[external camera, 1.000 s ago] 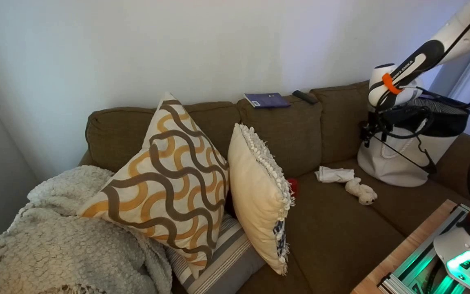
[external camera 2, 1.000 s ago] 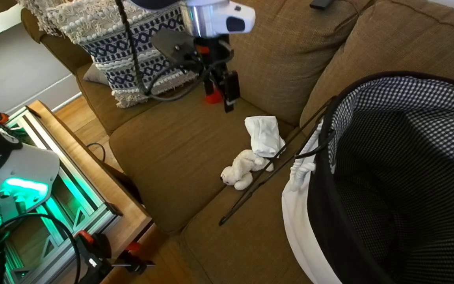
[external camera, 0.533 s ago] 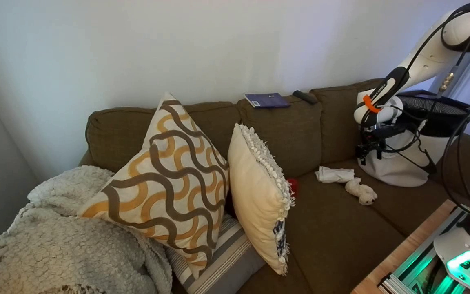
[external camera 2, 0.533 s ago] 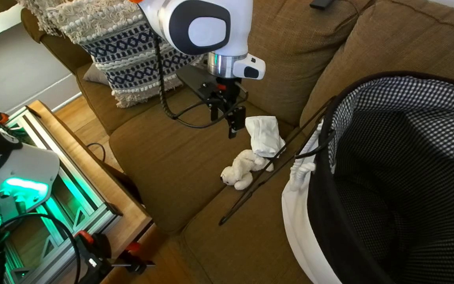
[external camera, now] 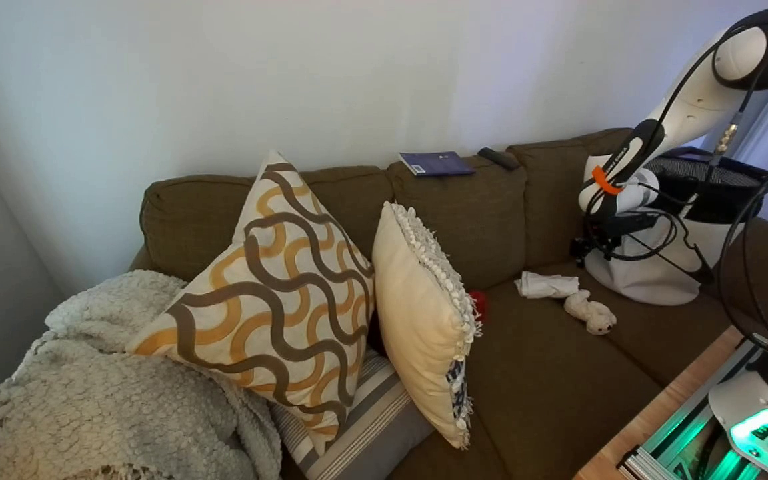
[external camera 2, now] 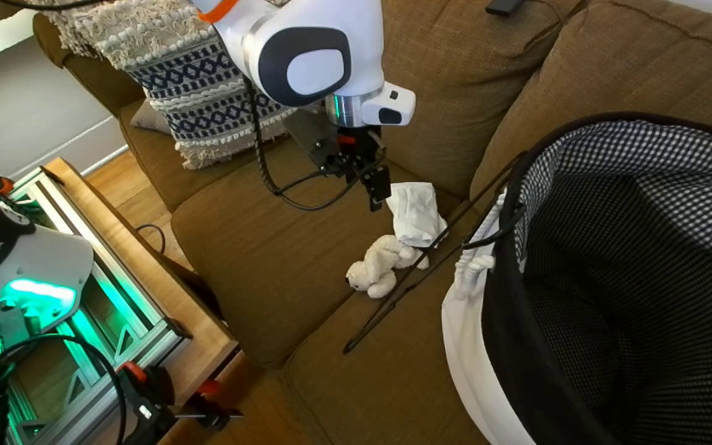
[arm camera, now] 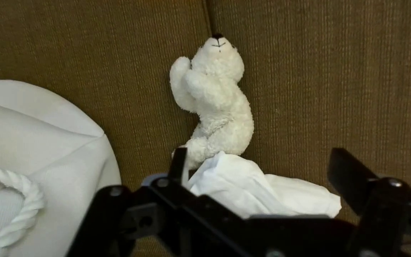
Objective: Pick up the white toy and put it on the top middle brown cushion on the couch
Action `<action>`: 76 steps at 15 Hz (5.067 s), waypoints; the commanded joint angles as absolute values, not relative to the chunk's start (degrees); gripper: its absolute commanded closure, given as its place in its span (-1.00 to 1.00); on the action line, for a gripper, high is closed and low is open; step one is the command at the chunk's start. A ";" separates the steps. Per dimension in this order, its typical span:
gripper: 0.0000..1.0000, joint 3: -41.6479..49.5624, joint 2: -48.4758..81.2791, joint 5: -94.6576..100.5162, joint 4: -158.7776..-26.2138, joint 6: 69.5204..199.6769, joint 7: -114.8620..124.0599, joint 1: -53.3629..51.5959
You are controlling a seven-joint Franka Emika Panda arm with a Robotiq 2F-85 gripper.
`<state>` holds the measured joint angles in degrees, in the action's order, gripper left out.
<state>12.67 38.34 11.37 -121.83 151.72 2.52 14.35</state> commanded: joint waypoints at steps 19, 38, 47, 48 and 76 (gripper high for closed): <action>-1.00 19.35 73.11 10.61 -96.78 155.59 2.19 10.21; 0.92 19.09 77.61 9.56 -90.22 146.88 0.93 10.27; 0.93 19.73 63.09 14.37 -108.89 148.59 -5.31 8.29; 0.93 20.60 61.01 15.73 -111.63 150.25 -5.37 7.48; 0.93 -12.91 13.37 2.91 -136.45 182.14 -4.79 28.59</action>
<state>-1.69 17.27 7.70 -139.21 184.04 -5.92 21.04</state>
